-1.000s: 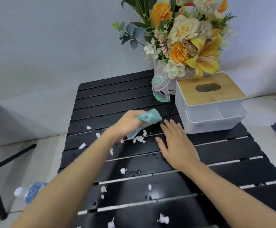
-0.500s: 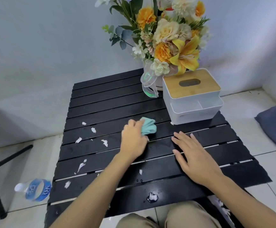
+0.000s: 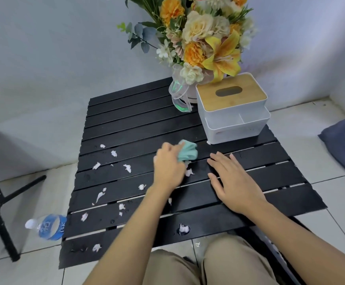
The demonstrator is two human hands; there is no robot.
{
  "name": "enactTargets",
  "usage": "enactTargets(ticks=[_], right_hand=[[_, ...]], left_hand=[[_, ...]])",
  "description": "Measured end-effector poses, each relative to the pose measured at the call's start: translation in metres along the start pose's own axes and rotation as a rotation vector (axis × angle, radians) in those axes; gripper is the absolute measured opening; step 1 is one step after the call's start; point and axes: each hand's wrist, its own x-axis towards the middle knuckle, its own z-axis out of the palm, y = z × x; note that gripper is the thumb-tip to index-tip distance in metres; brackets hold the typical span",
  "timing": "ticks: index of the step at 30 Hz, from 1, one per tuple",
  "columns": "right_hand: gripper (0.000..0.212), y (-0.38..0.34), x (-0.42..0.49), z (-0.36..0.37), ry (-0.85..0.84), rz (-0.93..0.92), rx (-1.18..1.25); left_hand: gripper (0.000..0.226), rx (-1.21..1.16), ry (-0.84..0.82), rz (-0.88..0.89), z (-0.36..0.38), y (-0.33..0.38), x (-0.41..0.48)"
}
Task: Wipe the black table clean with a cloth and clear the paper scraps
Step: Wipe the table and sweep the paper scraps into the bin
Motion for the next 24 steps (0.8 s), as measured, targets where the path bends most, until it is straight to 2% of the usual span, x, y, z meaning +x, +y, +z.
enactTargets(ticks=[1, 3, 5, 6, 7, 9, 10, 11, 13, 15, 17, 18, 19, 20, 22, 24], right_hand=[[0.053, 0.001, 0.001, 0.0, -0.002, -0.01, 0.001], [0.046, 0.002, 0.002, -0.003, -0.013, -0.021, 0.053], [0.035, 0.003, -0.003, -0.011, -0.002, 0.022, 0.178], [0.031, 0.006, -0.007, -0.016, 0.036, 0.063, 0.23], [0.029, 0.01, -0.014, -0.022, 0.086, 0.106, 0.246], [0.033, 0.02, -0.031, -0.033, 0.116, 0.187, 0.16], [0.04, 0.026, -0.038, -0.036, 0.082, 0.222, 0.082], [0.047, 0.029, -0.044, -0.037, 0.033, 0.249, -0.002], [0.056, 0.032, -0.049, -0.035, -0.042, 0.262, -0.126], [0.058, 0.029, -0.05, -0.031, -0.049, 0.269, -0.152], [0.058, 0.027, -0.049, -0.032, -0.036, 0.268, -0.154], [0.058, 0.028, -0.048, -0.032, -0.032, 0.266, -0.153], [0.057, 0.029, -0.048, -0.032, -0.033, 0.263, -0.153], [0.057, 0.03, -0.049, -0.032, -0.032, 0.263, -0.15], [0.057, 0.03, -0.048, -0.031, -0.035, 0.259, -0.142], [0.057, 0.03, -0.048, -0.029, -0.029, 0.259, -0.145]], left_hand=[[0.047, -0.109, -0.106, 0.069, -0.001, 0.004, -0.005], [0.017, -0.368, -0.261, 0.076, -0.017, 0.007, -0.008], [0.032, -0.496, -0.187, -0.007, -0.042, 0.006, -0.018], [0.037, -0.526, -0.099, -0.078, -0.052, 0.002, -0.023], [0.037, -0.511, -0.001, -0.133, -0.057, -0.007, -0.029], [0.028, -0.304, 0.157, -0.22, -0.055, -0.024, -0.044], [0.019, -0.221, 0.175, -0.276, -0.048, -0.027, -0.051], [0.02, -0.143, 0.168, -0.348, -0.039, -0.024, -0.058], [0.049, 0.045, 0.182, -0.468, -0.012, -0.006, -0.067], [0.057, 0.118, 0.182, -0.416, 0.009, 0.02, -0.07], [0.05, 0.01, 0.047, -0.203, 0.016, 0.043, -0.067], [0.038, -0.089, -0.045, -0.114, 0.013, 0.05, -0.063], [0.02, -0.214, -0.115, -0.077, 0.007, 0.053, -0.061], [0.022, -0.331, -0.139, -0.101, -0.004, 0.056, -0.061], [0.04, -0.432, -0.067, -0.202, -0.022, 0.041, -0.065], [0.037, -0.304, 0.119, -0.301, -0.032, 0.016, -0.081]])
